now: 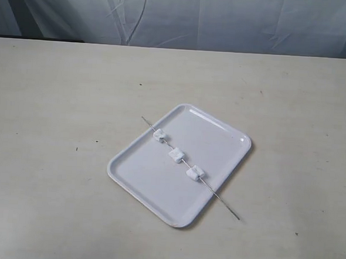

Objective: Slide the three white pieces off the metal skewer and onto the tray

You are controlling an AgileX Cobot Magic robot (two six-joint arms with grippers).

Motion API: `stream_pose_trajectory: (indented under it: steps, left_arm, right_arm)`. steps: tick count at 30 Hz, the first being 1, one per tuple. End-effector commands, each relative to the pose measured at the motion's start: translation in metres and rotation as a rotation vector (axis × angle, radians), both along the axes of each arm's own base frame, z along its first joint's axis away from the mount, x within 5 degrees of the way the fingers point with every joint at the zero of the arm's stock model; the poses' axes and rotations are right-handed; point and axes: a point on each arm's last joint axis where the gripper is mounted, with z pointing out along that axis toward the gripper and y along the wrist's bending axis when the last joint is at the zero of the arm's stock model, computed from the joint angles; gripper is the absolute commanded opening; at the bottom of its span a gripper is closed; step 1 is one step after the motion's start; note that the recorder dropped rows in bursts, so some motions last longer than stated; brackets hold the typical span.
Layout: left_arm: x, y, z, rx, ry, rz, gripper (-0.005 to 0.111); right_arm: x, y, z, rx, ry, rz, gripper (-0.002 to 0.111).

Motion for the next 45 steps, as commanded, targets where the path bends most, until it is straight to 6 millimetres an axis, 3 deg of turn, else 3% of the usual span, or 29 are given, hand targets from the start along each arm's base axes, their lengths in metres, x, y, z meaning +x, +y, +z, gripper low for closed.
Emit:
stream_pose_trajectory:
  steps: [1, 5, 7, 9, 12, 14, 20, 24, 28, 30, 38, 45]
  left_arm:
    - [-0.003, 0.000, 0.016, -0.104, -0.076, -0.008, 0.000]
    - [-0.005, -0.006, 0.057, 0.082, 0.018, -0.061, 0.000]
    - [0.003, -0.007, 0.073, 0.076, 0.082, -0.082, 0.000]
    - [0.018, -0.008, 0.077, 0.096, 0.203, -0.108, 0.000]
    - [0.041, -0.013, 0.065, 0.122, 0.466, -0.200, 0.000]
    - [0.049, -0.016, 0.059, 0.115, 0.527, -0.239, 0.000]
    - [0.058, -0.018, 0.064, 0.001, 0.471, -0.235, 0.000]
    - [0.061, -0.022, 0.068, -0.169, 0.431, -0.250, 0.000]
    - [0.061, -0.026, 0.064, -0.005, 0.455, -0.331, 0.000]
    - [0.059, -0.028, 0.062, 0.079, 0.470, -0.379, 0.000]
    - [0.056, -0.037, 0.062, 0.058, 0.479, -0.479, 0.000]
    - [0.075, -0.043, 0.036, -0.023, 0.723, -0.581, 0.001]
  right_arm:
    - [0.011, 0.004, 0.016, -0.039, 0.124, 0.039, -0.001]
    - [0.036, 0.006, 0.044, -0.069, 0.194, 0.064, -0.001]
    - [0.044, 0.007, 0.058, -0.079, 0.196, 0.074, -0.001]
    - [0.053, 0.013, 0.063, -0.206, 0.288, 0.132, -0.001]
    - [0.071, 0.030, 0.049, -0.398, 0.540, 0.342, -0.001]
    - [0.080, 0.040, 0.039, -0.471, 0.637, 0.459, -0.001]
    - [0.110, 0.055, 0.013, -0.516, 0.872, 0.632, 0.001]
    - [0.127, 0.062, -0.004, -0.514, 0.984, 0.689, 0.021]
    - [0.142, 0.077, -0.025, -0.535, 1.092, 0.790, 0.041]
    - [0.147, 0.085, -0.034, -0.545, 1.124, 0.847, 0.042]
    - [0.169, 0.117, -0.069, -0.610, 1.222, 1.018, 0.042]
    - [0.184, 0.124, -0.086, -0.649, 1.262, 1.051, 0.042]
